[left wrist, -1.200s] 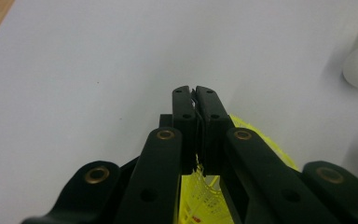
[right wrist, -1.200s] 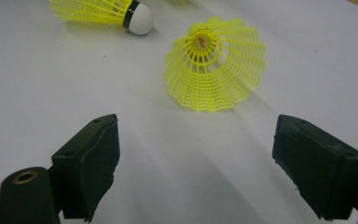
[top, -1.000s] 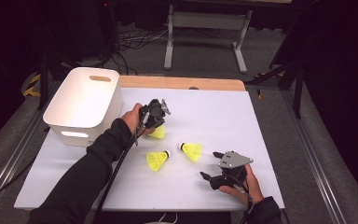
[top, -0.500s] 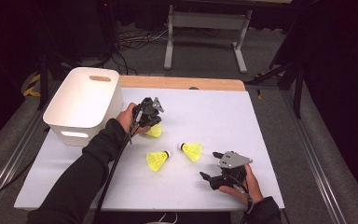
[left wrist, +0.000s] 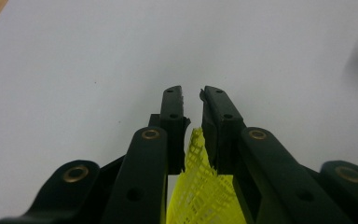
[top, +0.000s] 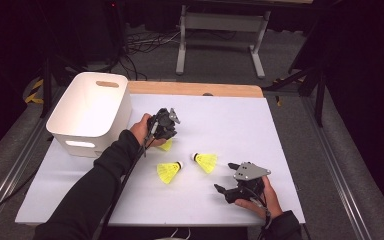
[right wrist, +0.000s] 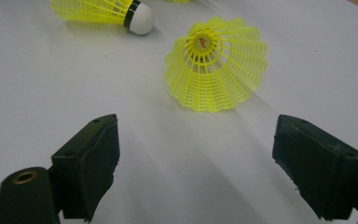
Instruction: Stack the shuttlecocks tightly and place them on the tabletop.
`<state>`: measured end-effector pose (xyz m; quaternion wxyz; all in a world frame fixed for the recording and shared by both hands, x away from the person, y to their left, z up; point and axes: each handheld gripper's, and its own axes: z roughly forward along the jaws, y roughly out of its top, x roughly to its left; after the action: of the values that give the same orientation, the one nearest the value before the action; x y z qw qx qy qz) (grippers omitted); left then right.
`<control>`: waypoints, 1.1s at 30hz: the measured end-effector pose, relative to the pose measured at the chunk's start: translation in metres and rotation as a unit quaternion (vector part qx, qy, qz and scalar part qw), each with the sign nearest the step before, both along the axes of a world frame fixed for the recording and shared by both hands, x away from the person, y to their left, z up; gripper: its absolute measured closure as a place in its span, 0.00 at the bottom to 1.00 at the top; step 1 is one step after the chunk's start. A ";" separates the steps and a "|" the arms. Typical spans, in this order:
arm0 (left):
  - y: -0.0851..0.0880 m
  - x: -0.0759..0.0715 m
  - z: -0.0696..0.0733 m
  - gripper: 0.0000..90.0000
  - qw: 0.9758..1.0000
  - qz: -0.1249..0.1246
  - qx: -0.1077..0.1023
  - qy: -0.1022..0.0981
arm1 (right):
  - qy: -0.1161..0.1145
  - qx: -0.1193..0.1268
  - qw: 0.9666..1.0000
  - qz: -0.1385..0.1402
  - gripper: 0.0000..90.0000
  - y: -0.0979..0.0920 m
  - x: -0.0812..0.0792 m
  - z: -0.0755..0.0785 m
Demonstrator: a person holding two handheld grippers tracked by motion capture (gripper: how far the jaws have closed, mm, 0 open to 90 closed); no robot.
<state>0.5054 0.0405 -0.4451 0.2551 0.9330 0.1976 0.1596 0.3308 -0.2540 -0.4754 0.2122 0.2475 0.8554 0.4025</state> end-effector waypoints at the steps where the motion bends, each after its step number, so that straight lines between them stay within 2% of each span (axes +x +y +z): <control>1: 0.000 0.000 0.000 0.86 1.000 0.000 0.001 -0.001 | 0.000 0.000 1.000 0.000 0.18 0.000 0.000 0.000; 3: 0.000 0.001 -0.001 0.83 1.000 0.003 0.004 0.001 | 0.000 0.001 1.000 0.001 0.17 0.000 0.000 0.000; 8: 0.002 0.000 0.002 0.78 1.000 0.004 -0.006 0.000 | 0.000 -0.002 1.000 0.000 0.17 0.000 0.001 0.000; 12: 0.005 -0.002 0.007 0.69 1.000 0.009 -0.016 -0.012 | -0.001 0.000 1.000 -0.002 0.17 0.000 0.000 0.000; 13: 0.008 -0.004 0.013 0.68 0.999 0.008 -0.029 -0.019 | -0.002 0.001 1.000 -0.003 0.18 -0.001 0.000 0.001; 16: 0.012 -0.010 0.020 0.63 0.999 0.011 -0.041 -0.034 | -0.004 0.004 1.000 -0.005 0.17 -0.001 0.000 0.001; 18: 0.015 -0.015 0.027 0.56 0.997 0.012 -0.057 -0.046 | -0.007 0.005 1.000 -0.006 0.17 -0.002 0.000 0.002; 23: 0.027 -0.033 0.047 0.50 0.992 -0.001 -0.090 -0.089 | -0.012 0.008 1.000 -0.013 0.17 -0.004 -0.001 0.005; 25: 0.033 -0.043 0.054 0.47 0.988 -0.002 -0.110 -0.110 | -0.015 0.010 1.000 -0.017 0.17 -0.005 -0.001 0.006; 27: 0.038 -0.049 0.058 0.47 0.986 -0.004 -0.124 -0.115 | -0.018 0.010 1.000 -0.018 0.18 -0.006 -0.002 0.007; 30: 0.050 -0.067 0.064 0.44 0.980 -0.017 -0.137 -0.144 | -0.024 0.014 0.999 -0.027 0.18 -0.007 -0.002 0.009; 33: 0.058 -0.078 0.064 0.41 0.976 -0.018 -0.144 -0.160 | -0.031 0.012 0.999 -0.031 0.18 -0.008 -0.003 0.011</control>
<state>0.4274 0.0989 -0.3807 0.4176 0.8523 0.1581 0.2724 0.3276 -0.2622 -0.4645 0.2477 0.2636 0.8357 0.4133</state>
